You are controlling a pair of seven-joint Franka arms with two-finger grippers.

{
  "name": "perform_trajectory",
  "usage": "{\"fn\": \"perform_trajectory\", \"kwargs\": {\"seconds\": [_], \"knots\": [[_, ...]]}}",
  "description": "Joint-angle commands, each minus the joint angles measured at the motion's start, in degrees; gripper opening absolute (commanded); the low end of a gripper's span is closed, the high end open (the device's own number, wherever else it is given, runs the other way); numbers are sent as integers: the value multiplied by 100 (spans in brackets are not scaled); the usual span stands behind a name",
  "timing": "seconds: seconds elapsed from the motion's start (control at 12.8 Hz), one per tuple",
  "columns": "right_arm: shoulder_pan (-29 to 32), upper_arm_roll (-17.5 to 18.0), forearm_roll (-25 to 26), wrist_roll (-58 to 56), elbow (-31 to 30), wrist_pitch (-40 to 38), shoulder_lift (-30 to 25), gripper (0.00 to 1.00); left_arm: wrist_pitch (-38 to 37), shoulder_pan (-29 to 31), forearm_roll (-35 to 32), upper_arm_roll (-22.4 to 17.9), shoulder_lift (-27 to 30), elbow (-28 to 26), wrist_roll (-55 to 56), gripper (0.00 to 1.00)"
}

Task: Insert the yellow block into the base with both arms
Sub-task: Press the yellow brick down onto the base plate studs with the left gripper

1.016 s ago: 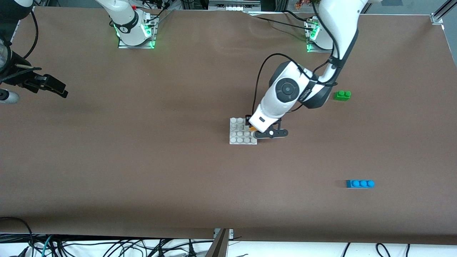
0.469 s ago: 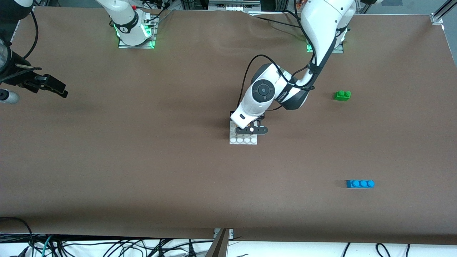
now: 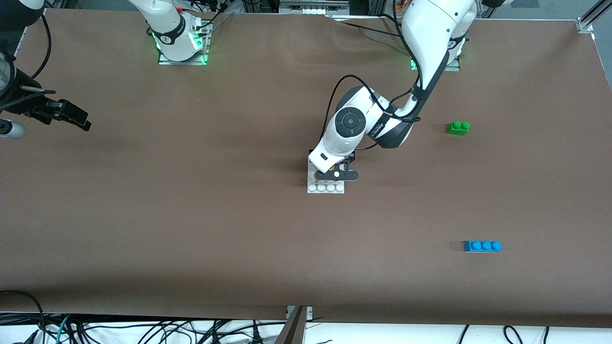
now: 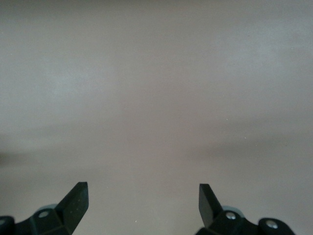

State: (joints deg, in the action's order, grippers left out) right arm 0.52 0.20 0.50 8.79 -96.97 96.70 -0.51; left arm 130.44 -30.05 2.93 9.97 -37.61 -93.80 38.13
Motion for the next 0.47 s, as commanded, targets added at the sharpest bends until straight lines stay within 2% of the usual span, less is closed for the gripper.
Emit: {"fn": "perform_trajectory", "kwargs": {"seconds": [0.0, 0.39], "knots": [[71, 59, -42, -44, -41, -46, -63, 100, -89, -124, -135, -56, -141, 196, 28, 0], [71, 59, -42, -44, -41, -54, -63, 100, -115, -124, -504, -48, -247, 319, 28, 0]]}}
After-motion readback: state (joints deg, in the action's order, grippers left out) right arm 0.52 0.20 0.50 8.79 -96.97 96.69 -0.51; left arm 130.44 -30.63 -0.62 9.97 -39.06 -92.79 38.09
